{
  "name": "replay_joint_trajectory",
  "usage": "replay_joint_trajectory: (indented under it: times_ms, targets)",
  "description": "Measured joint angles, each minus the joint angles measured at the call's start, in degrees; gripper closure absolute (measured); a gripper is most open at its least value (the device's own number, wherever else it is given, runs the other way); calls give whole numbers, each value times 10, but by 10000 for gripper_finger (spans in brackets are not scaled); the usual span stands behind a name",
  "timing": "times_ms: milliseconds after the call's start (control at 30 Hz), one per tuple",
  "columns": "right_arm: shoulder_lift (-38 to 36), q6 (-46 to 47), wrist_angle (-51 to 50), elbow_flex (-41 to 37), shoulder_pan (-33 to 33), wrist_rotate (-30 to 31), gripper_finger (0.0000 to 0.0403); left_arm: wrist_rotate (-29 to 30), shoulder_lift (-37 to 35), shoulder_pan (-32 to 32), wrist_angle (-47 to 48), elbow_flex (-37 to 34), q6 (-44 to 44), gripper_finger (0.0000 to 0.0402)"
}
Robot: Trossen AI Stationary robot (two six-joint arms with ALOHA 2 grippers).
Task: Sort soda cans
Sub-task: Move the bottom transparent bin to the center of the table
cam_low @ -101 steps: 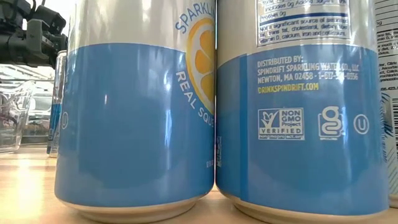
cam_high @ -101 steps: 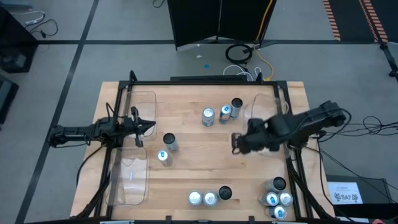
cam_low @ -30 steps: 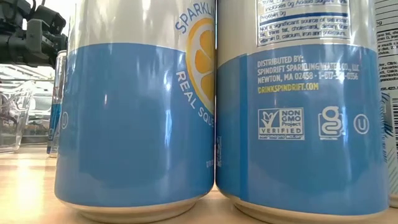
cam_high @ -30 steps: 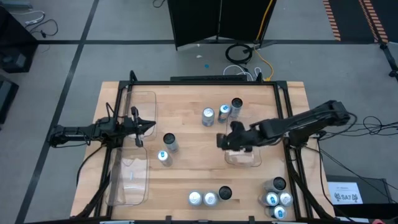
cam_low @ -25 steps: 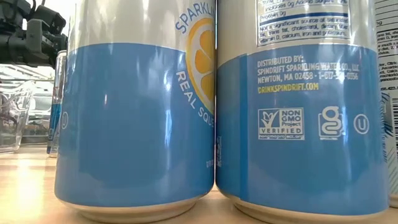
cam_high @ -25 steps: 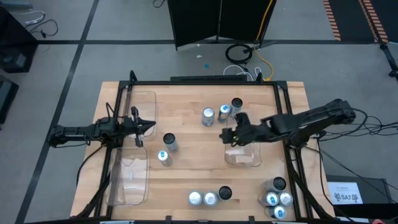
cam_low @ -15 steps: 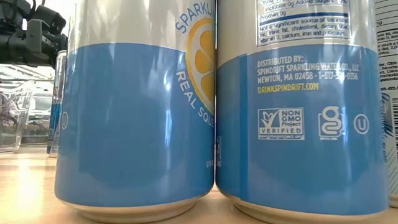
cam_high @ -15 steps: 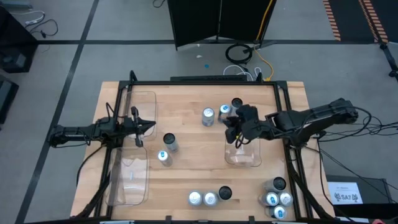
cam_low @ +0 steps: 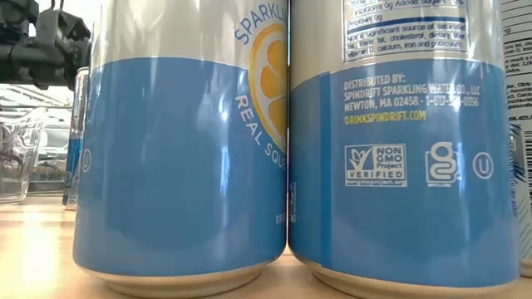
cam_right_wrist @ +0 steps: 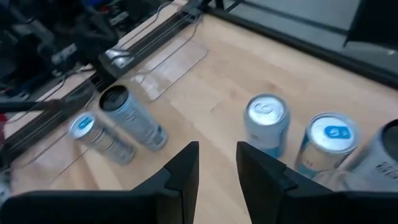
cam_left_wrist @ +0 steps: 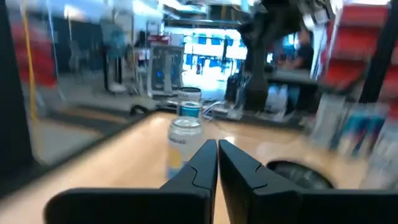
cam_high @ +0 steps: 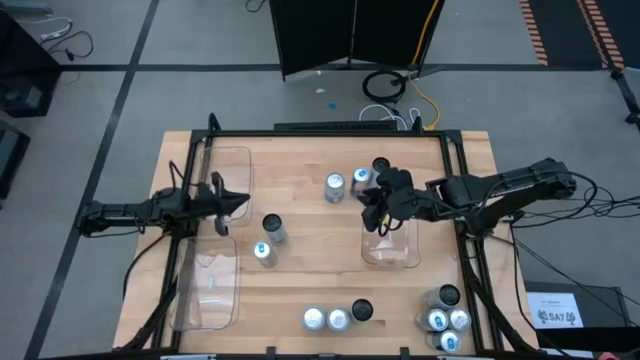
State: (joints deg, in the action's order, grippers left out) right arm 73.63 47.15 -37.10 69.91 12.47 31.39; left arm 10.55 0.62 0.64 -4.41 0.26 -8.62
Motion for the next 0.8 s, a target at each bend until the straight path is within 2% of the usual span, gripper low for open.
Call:
replay_joint_trajectory:
  times_ms: [200,367,567,800]
  targets:
    - [0,-1,0,0,0,-4,303,0,0,0,-1,0,-201,375]
    - [0,0,1,0,-1,-1,303,2,0,0,-9,0,-292,375]
    - [0,1,27,0,-5,2,303,57,0,0,-75,0,-301,375]
    - [0,3,40,0,-5,21,303,81,0,0,-197,0,-300,375]
